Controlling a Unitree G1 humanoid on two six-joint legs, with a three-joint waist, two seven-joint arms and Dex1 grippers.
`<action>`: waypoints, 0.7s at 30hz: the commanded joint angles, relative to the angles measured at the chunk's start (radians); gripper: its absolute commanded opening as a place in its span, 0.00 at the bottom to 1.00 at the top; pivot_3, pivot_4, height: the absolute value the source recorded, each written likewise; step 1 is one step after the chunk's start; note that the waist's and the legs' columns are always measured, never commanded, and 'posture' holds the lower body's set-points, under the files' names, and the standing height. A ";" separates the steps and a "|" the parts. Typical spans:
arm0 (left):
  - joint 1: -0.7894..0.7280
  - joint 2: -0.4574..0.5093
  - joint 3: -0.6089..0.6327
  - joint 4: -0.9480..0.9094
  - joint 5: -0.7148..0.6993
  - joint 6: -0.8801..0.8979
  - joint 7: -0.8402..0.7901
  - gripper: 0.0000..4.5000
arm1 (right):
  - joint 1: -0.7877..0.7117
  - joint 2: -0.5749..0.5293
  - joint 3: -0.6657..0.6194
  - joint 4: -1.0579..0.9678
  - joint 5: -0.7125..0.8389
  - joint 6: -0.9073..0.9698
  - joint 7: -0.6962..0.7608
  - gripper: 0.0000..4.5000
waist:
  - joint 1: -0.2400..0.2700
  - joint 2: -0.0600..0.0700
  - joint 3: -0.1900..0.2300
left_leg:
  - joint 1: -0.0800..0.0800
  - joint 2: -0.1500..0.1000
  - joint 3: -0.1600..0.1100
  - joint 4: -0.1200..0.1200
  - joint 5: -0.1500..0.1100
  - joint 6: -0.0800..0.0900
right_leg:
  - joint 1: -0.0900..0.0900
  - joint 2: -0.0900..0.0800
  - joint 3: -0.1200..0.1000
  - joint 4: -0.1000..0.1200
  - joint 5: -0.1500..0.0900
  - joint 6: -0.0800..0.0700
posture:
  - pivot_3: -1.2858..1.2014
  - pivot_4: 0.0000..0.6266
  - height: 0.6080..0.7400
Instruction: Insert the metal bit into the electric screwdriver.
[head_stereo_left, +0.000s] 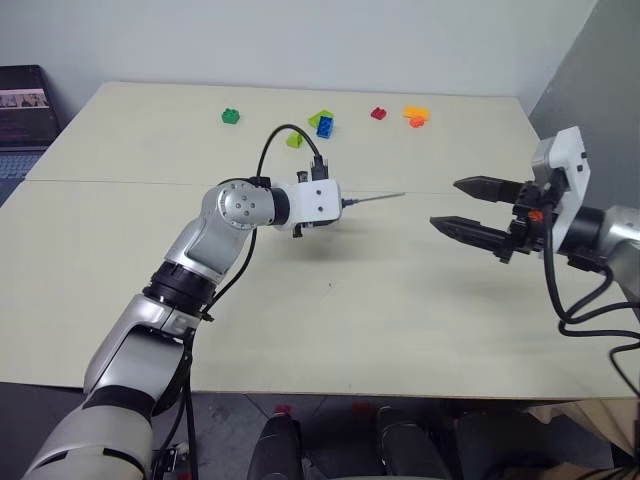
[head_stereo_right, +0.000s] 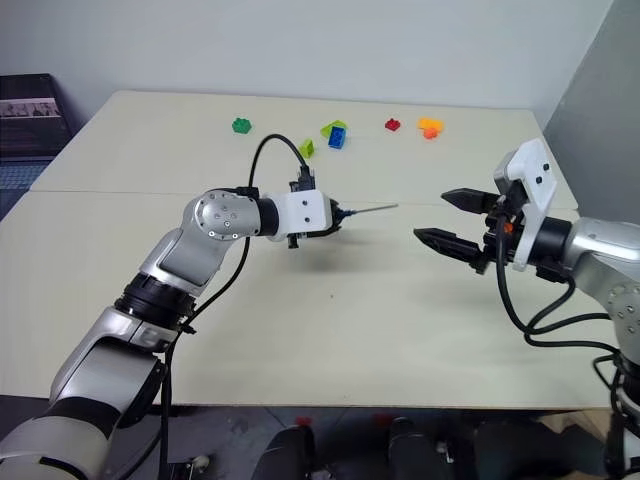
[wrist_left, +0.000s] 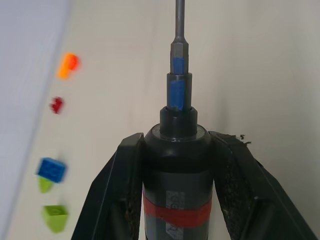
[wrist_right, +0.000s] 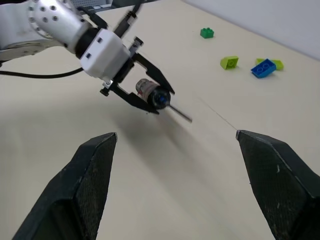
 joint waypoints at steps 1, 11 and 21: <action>-0.089 -0.055 -0.028 0.162 0.008 -0.062 -0.098 0.36 | 0.042 -0.089 -0.051 -0.064 -0.008 -0.040 0.072 0.89 | 0.004 0.000 0.000 | 0.000 0.000 0.000 0.000 0.000 0.000 | 0.000 0.000 0.000 0.000 0.000 0.000 | 0.52 0.24 1.00; -0.234 -0.216 -0.108 0.550 0.130 -0.213 -0.151 0.36 | 0.201 -0.213 -0.047 -0.126 -0.088 -0.104 0.156 0.89 | 0.010 0.000 0.000 | 0.001 0.000 0.000 0.001 0.000 0.000 | 0.001 0.000 0.001 0.001 0.000 0.000 | 0.52 0.24 1.00; -0.277 -0.277 -0.078 0.651 0.137 -0.241 -0.244 0.61 | 0.213 -0.199 -0.057 -0.112 -0.082 -0.107 0.144 0.89 | 0.019 0.000 -0.001 | 0.001 0.000 0.000 0.002 0.000 0.000 | 0.001 0.000 0.000 0.002 0.000 0.000 | 0.52 0.24 1.00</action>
